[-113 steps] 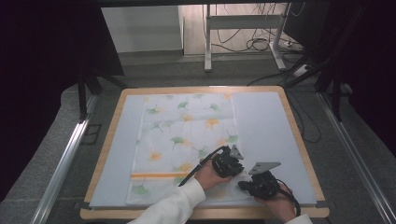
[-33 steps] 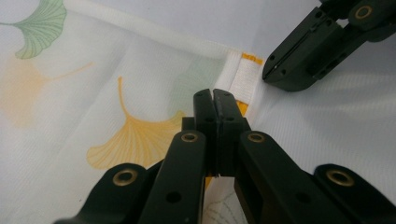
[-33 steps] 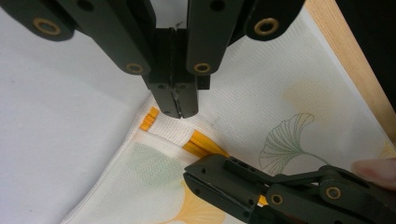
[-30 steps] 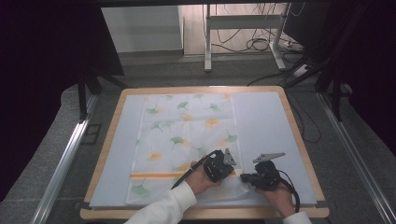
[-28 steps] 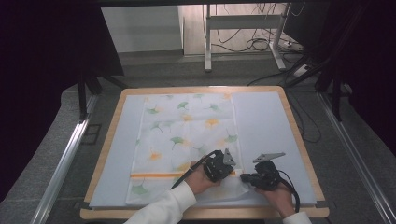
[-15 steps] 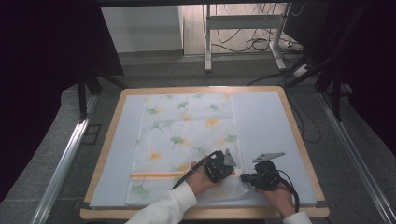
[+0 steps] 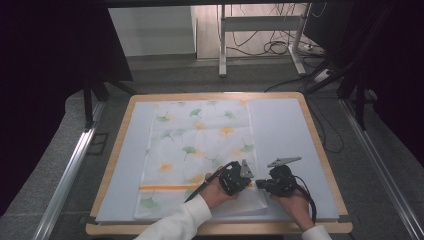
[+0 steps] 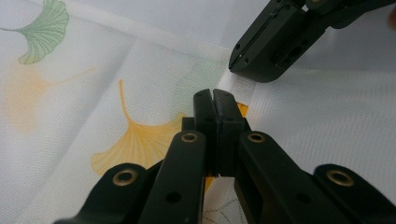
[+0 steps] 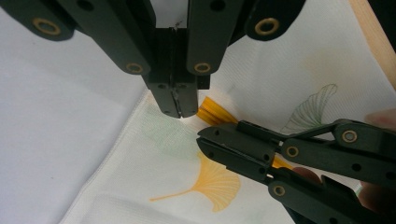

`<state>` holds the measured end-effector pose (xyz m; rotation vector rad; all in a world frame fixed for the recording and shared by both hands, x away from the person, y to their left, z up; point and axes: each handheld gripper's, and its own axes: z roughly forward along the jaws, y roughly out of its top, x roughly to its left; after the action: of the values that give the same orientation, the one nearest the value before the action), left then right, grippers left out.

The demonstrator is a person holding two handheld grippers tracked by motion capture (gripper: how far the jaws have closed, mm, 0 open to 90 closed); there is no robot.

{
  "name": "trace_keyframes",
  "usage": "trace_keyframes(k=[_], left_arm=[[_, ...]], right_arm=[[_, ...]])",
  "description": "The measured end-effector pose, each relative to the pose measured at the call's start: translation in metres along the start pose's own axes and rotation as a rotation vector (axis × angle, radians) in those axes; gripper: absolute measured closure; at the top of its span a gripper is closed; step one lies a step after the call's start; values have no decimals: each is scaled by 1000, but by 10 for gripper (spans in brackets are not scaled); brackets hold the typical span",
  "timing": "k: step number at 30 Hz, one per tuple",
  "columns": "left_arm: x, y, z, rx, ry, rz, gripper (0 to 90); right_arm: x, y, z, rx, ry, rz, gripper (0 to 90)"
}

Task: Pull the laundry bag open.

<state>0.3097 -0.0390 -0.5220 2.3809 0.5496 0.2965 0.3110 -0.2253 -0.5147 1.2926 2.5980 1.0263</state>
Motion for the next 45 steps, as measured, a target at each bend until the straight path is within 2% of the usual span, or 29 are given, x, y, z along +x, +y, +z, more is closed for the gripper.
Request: trace_keyframes(k=[14, 20, 25, 30, 45], left_arm=[[-2, -2, -3, 19, 33, 31, 900], [4, -9, -8, 26, 40, 15, 900], [10, -17, -14, 18, 28, -18, 900], [12, -25, -21, 18, 34, -26, 900], [22, -42, -33, 16, 13, -72, 900]], right_arm=[[-5, -1, 1, 5, 25, 33, 895], [-5, -2, 1, -1, 24, 32, 894], [-5, -2, 1, 1, 24, 30, 895], [-5, -2, 1, 0, 23, 28, 895], [-6, -2, 0, -3, 26, 24, 894]])
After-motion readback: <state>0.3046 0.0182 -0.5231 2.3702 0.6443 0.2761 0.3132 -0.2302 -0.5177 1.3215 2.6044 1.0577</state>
